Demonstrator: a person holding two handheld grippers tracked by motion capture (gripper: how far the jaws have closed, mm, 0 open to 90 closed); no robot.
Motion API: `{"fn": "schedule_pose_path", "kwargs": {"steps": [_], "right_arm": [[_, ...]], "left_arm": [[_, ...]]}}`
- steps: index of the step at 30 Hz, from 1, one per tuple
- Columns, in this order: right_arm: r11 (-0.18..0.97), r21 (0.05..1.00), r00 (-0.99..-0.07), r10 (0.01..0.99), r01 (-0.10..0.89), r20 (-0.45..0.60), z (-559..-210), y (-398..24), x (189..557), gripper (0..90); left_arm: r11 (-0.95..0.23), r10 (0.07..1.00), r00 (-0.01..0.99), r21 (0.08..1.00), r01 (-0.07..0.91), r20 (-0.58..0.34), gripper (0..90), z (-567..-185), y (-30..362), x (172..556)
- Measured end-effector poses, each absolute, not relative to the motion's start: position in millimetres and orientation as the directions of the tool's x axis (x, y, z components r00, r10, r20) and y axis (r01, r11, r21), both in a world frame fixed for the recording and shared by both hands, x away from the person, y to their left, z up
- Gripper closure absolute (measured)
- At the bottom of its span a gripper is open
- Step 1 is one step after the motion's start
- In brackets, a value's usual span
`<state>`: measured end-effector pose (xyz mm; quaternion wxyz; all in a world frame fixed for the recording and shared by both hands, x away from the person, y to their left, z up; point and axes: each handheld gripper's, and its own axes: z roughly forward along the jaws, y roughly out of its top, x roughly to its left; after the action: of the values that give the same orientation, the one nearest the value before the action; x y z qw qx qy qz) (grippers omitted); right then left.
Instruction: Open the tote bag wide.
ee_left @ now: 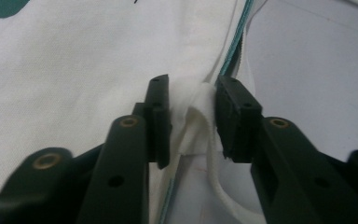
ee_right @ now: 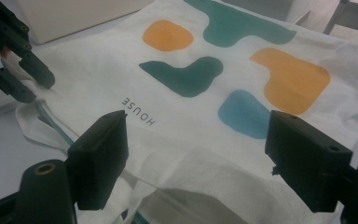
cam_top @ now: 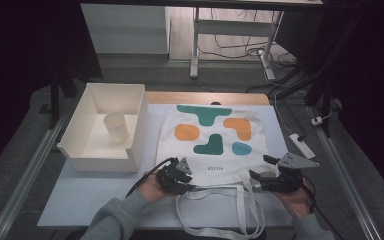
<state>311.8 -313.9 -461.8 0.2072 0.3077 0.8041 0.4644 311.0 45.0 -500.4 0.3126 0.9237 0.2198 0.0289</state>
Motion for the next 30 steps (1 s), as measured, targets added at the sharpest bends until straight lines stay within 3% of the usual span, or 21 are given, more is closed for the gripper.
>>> {"fn": "schedule_pose_path", "kwargs": {"steps": [10, 22, 30], "right_arm": [[0.383, 0.875, -0.729, 0.683, 0.297, -0.052, -461, -313, 311, 21.5], [0.405, 0.873, -0.761, 0.645, 0.272, -0.062, -456, -302, 297, 23.5], [0.488, 0.843, -0.842, 0.533, 0.227, -0.081, -454, -270, 282, 30.5]], "left_arm": [[-0.681, 0.443, 0.891, 0.609, 0.407, -0.099, 84.2, -497, 50, 314], [-0.626, 0.451, 0.886, 0.670, 0.398, -0.105, 85.1, -478, 60, 307], [-0.575, 0.464, 0.876, 0.709, 0.409, -0.130, 85.2, -471, 66, 309]]}}
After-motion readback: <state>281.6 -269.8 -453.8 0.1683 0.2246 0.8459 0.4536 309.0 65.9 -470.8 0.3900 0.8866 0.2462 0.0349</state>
